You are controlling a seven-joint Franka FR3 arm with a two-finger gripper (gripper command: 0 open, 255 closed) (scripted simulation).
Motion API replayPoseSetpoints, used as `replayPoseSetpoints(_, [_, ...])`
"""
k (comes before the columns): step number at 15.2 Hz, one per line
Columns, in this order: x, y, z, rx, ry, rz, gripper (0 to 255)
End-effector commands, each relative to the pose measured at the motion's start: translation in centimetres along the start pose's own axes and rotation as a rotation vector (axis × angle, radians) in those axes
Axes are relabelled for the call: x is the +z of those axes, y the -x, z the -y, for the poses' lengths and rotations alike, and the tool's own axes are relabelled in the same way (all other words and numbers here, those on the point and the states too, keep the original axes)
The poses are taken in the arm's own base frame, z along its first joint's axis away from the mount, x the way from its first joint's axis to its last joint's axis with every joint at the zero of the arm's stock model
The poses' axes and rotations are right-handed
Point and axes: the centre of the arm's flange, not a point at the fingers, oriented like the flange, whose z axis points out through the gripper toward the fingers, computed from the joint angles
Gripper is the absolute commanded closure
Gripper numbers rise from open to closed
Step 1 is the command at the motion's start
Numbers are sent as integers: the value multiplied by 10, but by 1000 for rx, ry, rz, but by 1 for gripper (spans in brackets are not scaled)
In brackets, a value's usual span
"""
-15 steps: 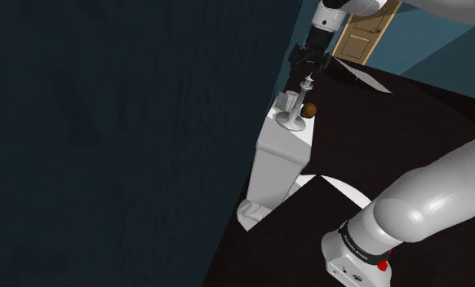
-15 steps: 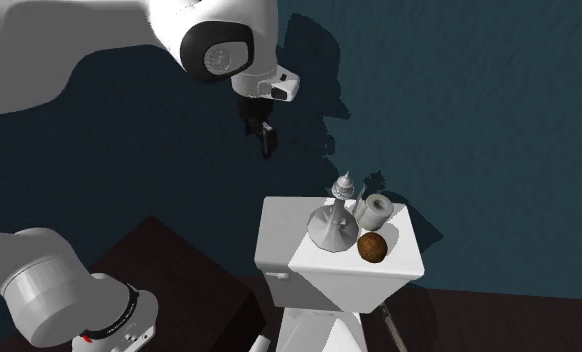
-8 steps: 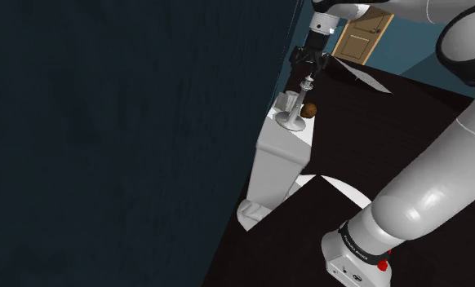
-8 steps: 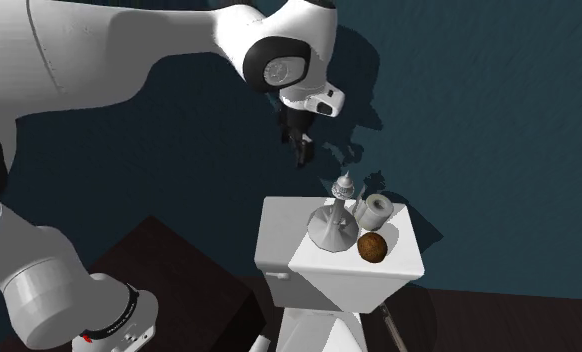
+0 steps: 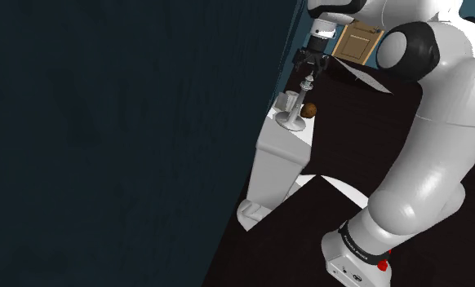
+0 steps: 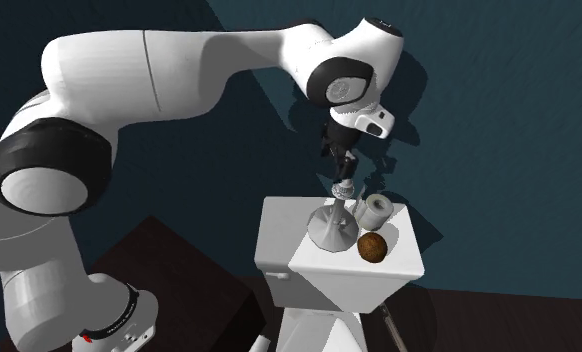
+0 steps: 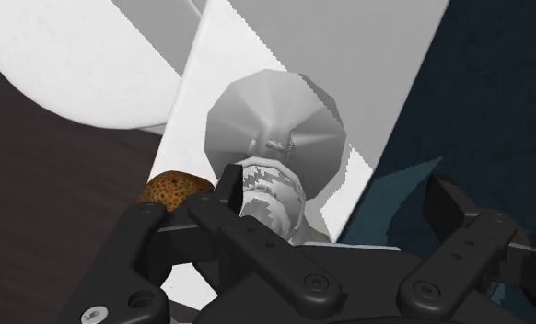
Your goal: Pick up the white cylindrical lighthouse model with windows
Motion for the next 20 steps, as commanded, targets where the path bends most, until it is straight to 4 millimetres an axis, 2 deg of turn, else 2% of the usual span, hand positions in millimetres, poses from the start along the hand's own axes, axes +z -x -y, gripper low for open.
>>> replayPoseSetpoints(1, [7,-22,-15,36,3,12,0])
replayPoseSetpoints(4, [15,-56,-38,91,7,30,0])
replayPoseSetpoints(5, [16,-59,-41,96,7,32,0])
replayPoseSetpoints(12, [56,-65,-42,96,7,32,0])
replayPoseSetpoints(14, [56,-65,-42,96,7,32,0])
replayPoseSetpoints(15, [55,-64,-41,96,7,32,255])
replayPoseSetpoints(20, [56,-65,-41,96,7,32,255])
